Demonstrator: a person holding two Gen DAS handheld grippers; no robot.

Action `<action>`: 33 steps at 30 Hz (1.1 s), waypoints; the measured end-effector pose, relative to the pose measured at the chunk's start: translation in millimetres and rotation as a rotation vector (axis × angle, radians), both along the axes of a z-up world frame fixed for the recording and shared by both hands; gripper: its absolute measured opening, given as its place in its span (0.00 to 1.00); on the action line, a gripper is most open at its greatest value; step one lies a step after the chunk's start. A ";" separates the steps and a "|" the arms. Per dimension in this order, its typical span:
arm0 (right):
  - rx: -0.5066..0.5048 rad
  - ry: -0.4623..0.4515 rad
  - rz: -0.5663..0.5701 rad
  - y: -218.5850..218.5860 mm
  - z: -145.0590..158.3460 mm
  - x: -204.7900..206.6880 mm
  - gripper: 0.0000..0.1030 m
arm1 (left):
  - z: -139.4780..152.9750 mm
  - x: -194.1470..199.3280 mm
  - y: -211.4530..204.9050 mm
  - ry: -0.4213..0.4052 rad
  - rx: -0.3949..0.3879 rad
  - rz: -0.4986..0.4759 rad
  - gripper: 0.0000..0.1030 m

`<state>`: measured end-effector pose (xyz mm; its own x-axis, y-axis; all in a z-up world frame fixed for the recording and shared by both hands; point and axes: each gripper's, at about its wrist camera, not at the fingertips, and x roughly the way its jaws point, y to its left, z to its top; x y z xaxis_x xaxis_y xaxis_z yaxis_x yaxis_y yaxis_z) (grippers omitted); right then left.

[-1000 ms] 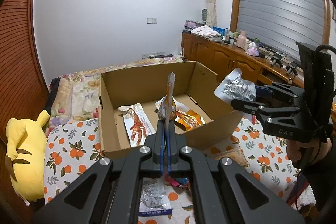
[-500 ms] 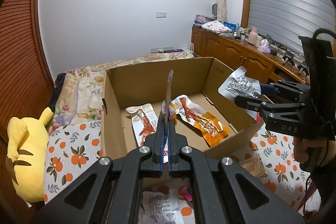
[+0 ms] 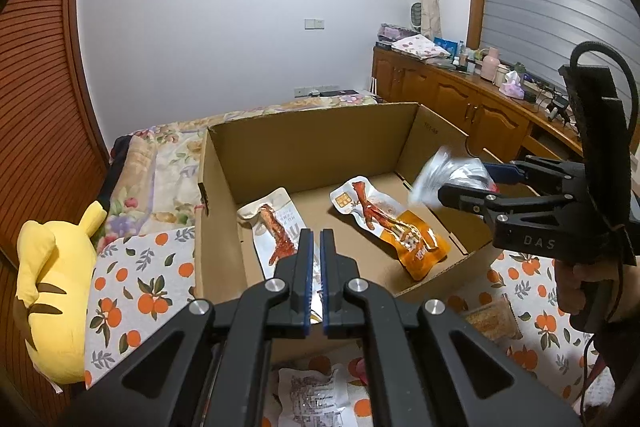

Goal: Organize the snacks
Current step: 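Lower both sachets into the box and open both tools to release them, then withdraw both tools from the box toward the remaining snacks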

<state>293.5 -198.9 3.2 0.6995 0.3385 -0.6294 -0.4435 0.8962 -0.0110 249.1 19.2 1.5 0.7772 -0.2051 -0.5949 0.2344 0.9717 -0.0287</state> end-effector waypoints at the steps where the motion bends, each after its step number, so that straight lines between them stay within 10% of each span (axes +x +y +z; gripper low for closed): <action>1: 0.003 -0.004 -0.001 0.4 0.2 -0.1 0.57 | 0.9 -0.7 -0.4 -0.002 0.000 -0.001 0.01; 13: 0.044 -0.055 0.044 -5.4 16.5 -33.2 0.60 | 21.9 -31.3 2.3 -0.056 -0.012 -0.022 0.08; 27: 0.068 -0.077 0.115 -29.6 22.1 -101.8 0.60 | 23.8 -73.2 -1.2 -0.078 -0.008 -0.085 0.69; 33: 0.068 -0.071 0.120 -35.1 15.4 -114.5 0.61 | 13.2 -85.3 -7.1 -0.071 0.013 -0.101 0.73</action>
